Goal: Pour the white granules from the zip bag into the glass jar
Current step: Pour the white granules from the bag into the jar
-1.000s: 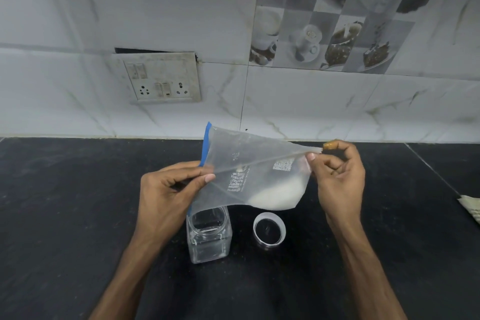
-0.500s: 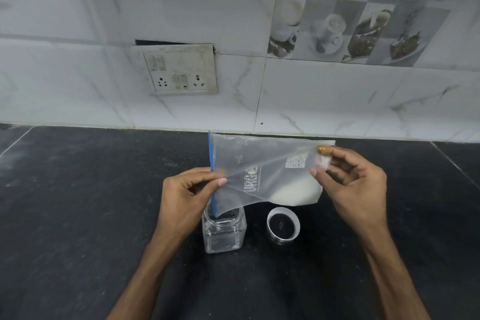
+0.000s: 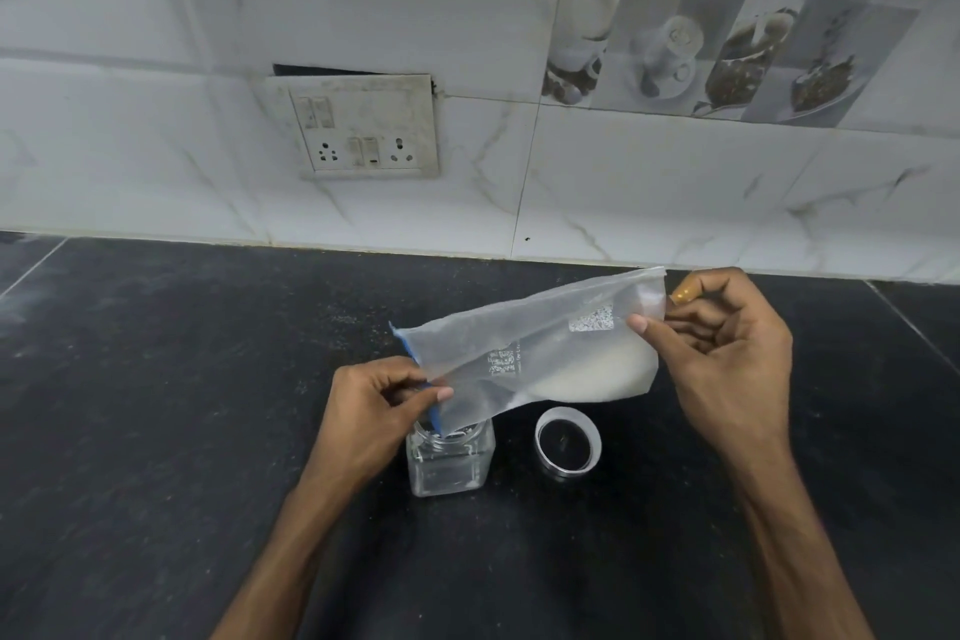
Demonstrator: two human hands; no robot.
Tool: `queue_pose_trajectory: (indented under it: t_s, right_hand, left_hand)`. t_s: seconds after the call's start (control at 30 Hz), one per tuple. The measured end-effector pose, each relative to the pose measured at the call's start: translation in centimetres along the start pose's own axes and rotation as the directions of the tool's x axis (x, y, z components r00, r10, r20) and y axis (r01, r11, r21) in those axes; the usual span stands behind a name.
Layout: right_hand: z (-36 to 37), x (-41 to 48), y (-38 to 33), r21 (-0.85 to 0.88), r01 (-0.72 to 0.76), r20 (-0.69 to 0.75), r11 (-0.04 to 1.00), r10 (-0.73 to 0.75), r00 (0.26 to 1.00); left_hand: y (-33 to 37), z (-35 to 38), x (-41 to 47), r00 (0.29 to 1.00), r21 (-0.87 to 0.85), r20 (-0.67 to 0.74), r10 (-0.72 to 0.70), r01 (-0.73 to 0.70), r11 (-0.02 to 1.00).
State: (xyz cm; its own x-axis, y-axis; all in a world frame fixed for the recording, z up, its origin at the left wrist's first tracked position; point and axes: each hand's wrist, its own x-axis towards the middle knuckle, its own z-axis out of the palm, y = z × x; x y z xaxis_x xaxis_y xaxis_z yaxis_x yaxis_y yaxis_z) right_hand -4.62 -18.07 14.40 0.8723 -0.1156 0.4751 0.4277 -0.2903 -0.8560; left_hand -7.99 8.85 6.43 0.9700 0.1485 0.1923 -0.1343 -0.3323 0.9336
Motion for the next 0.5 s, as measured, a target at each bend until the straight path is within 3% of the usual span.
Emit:
queue_pose_trajectory:
  t_s: [0.27,0.5]
  right_hand:
    - [0.6,0.0,0.1,0.018,0.007,0.030,1.000,-0.007,1.000]
    - [1.2,-0.4,-0.3,0.031,0.020,0.028,0.999,-0.021,0.999]
  left_hand:
    - [-0.6,-0.6,0.0,0.999,0.034,-0.045,-0.011,0.012,0.999]
    - [-0.3,-0.1,-0.5,0.995,-0.059,-0.022,-0.099,0.097,0.993]
